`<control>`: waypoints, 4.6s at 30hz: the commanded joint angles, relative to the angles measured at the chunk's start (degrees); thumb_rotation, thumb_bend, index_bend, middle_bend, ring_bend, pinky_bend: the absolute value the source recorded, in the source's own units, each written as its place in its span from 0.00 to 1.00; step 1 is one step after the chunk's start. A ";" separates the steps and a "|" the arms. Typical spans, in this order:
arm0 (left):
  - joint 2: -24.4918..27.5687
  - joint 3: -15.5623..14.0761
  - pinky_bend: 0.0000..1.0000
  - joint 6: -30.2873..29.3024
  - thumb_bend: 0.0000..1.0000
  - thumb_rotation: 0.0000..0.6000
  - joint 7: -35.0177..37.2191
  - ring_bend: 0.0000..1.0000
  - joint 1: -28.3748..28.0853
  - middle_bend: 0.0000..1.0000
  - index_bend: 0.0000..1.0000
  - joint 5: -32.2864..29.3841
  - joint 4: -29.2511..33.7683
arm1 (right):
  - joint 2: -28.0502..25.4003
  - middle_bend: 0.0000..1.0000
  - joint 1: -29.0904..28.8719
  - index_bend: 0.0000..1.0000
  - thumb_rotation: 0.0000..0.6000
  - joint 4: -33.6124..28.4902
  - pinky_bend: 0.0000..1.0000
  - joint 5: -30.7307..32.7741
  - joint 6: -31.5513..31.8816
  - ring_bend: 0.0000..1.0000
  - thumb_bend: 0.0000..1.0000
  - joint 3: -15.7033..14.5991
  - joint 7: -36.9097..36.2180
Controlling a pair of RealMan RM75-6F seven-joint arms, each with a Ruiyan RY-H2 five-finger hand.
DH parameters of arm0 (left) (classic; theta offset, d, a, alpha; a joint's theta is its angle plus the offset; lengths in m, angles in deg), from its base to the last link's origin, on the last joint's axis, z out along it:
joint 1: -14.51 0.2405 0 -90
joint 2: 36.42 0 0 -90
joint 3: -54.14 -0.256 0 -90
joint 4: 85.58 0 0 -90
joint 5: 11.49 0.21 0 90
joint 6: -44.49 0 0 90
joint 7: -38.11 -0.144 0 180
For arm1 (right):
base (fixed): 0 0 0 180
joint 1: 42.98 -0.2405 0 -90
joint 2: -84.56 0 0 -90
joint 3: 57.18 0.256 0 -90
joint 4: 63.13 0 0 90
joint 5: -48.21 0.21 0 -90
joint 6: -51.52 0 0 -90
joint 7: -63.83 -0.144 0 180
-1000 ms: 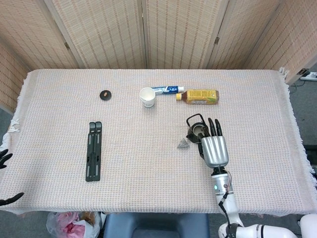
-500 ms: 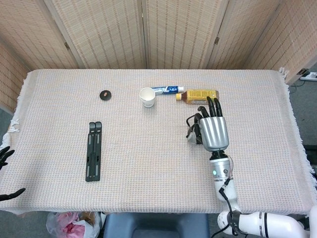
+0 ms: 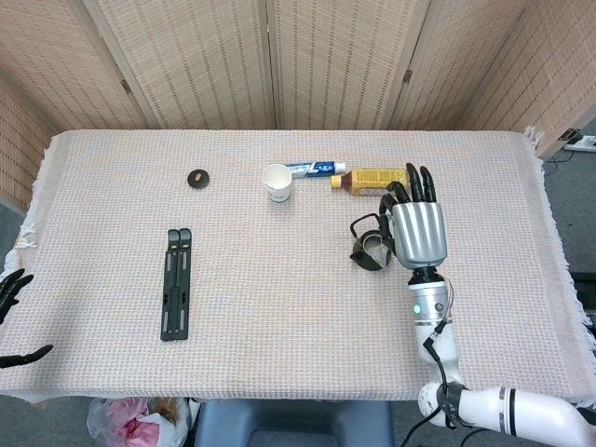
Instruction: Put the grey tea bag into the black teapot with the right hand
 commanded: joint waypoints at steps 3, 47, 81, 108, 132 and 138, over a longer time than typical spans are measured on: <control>-0.03 0.04 0.28 0.55 0.13 1.00 -0.48 0.04 -0.20 0.00 0.00 -0.13 0.28 | -0.32 0.32 -0.40 0.64 1.00 2.78 0.00 1.81 -1.16 0.00 0.53 -0.67 -1.94; -0.29 0.97 0.28 3.95 0.13 1.00 -1.52 0.05 -1.35 0.00 0.00 -2.11 0.32 | 1.63 0.32 -3.26 0.64 1.00 14.02 0.00 4.07 -4.47 0.00 0.53 -5.03 -9.38; -0.24 2.08 0.28 6.50 0.13 1.00 -0.16 0.05 -2.06 0.00 0.00 -4.40 -0.66 | 2.01 0.24 -6.52 0.47 1.00 18.62 0.00 4.07 -11.29 0.00 0.43 -7.72 -12.01; -1.33 2.48 0.28 5.37 0.13 1.00 -8.19 0.05 -1.66 0.00 0.00 -5.09 2.82 | -35.94 0.78 -9.77 0.00 1.00 -15.31 0.81 27.25 -30.38 0.71 1.00 -16.56 -4.77; -0.94 2.73 0.28 6.25 0.13 1.00 -6.27 0.05 -1.90 0.00 0.00 -5.33 2.04 | -26.24 0.78 -34.80 0.00 1.00 -3.83 0.81 62.62 -39.27 0.72 1.00 -29.22 5.59; -0.86 2.69 0.28 6.54 0.13 1.00 -5.75 0.05 -1.99 0.00 0.00 -5.24 1.87 | -24.09 0.78 -36.54 0.00 1.00 0.37 0.81 62.37 -42.75 0.72 1.00 -30.50 2.56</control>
